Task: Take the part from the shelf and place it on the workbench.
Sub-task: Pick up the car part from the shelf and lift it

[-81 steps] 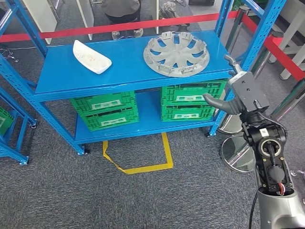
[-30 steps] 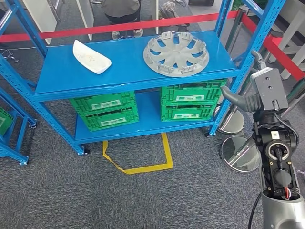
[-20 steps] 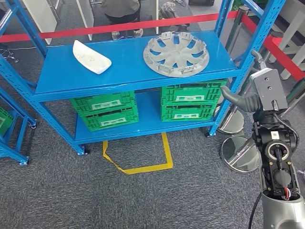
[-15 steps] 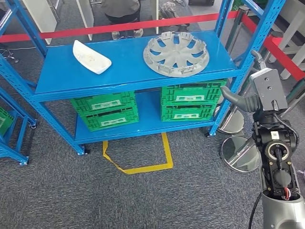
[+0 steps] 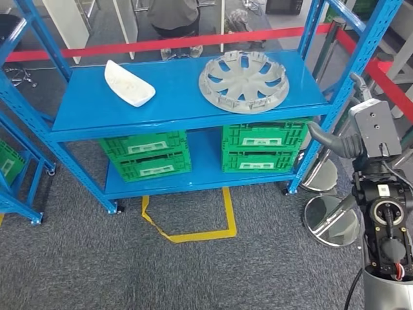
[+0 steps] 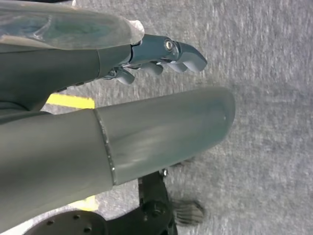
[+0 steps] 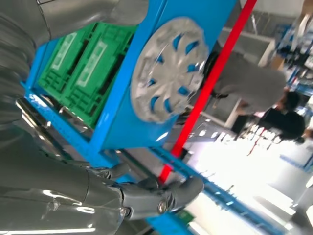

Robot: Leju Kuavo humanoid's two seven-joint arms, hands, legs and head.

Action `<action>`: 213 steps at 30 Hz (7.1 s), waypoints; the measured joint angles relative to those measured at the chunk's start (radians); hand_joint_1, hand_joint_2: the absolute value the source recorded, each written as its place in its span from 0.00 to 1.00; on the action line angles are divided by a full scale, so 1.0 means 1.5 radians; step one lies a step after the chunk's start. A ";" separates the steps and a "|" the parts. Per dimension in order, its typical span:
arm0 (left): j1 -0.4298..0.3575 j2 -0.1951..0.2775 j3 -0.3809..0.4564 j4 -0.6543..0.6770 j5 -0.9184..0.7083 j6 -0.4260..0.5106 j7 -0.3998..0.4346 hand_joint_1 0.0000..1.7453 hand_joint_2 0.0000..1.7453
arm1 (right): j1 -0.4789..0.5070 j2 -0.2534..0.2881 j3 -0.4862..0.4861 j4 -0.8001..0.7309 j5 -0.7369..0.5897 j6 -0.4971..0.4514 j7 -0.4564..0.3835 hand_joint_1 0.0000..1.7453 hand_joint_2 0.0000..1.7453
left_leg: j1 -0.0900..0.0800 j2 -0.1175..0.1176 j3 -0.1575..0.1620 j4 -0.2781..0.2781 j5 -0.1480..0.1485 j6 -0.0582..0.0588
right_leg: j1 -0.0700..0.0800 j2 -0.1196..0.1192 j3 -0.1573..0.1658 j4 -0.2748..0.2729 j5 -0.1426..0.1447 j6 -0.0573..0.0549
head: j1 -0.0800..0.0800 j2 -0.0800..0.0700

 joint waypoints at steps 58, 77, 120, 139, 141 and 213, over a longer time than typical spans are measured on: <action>0.001 -0.003 0.001 0.001 -0.010 -0.003 0.003 0.00 0.00 | -0.006 -0.003 -0.011 0.022 -0.048 0.045 0.013 0.00 1.00 | -0.020 -0.014 -0.049 0.019 0.025 0.043 | 0.015 0.000 -0.028 0.096 -0.049 -0.014 | -0.003 0.000; -0.001 0.002 0.001 0.001 -0.015 0.000 0.005 0.00 0.00 | 0.003 -0.003 -0.017 0.025 -0.048 0.044 0.013 0.00 1.00 | -0.037 -0.017 -0.096 0.047 0.045 0.048 | 0.032 0.012 0.046 -0.003 -0.051 -0.048 | -0.027 0.000; 0.003 -0.002 0.006 0.001 -0.015 -0.002 0.008 0.00 0.00 | -0.036 -0.013 -0.007 0.072 -0.071 0.086 0.014 0.00 1.00 | -0.033 -0.019 -0.044 0.031 0.015 0.056 | 0.027 0.001 -0.023 0.070 -0.027 -0.032 | -0.001 0.000; 0.001 -0.001 0.010 0.001 -0.017 -0.004 0.008 0.00 0.00 | -0.034 -0.021 -0.005 0.079 -0.082 0.085 0.016 0.00 1.00 | -0.031 -0.019 -0.094 0.038 0.048 0.033 | 0.027 0.007 0.049 -0.015 -0.044 -0.039 | -0.028 0.000; 0.002 -0.001 0.010 0.001 -0.017 -0.004 0.008 0.00 0.00 | -0.035 -0.022 -0.005 0.081 -0.082 0.085 0.015 0.00 1.00 | -0.029 -0.018 -0.088 0.034 0.046 0.042 | 0.025 0.005 0.049 -0.011 -0.050 -0.031 | -0.027 0.000; 0.002 -0.002 0.012 0.001 -0.027 0.004 0.009 0.00 0.00 | -0.050 -0.038 0.008 0.142 -0.088 0.095 0.004 0.00 1.00 | -0.032 -0.022 -0.061 0.033 0.027 0.048 | 0.027 0.001 0.007 0.015 -0.017 -0.034 | 0.007 0.000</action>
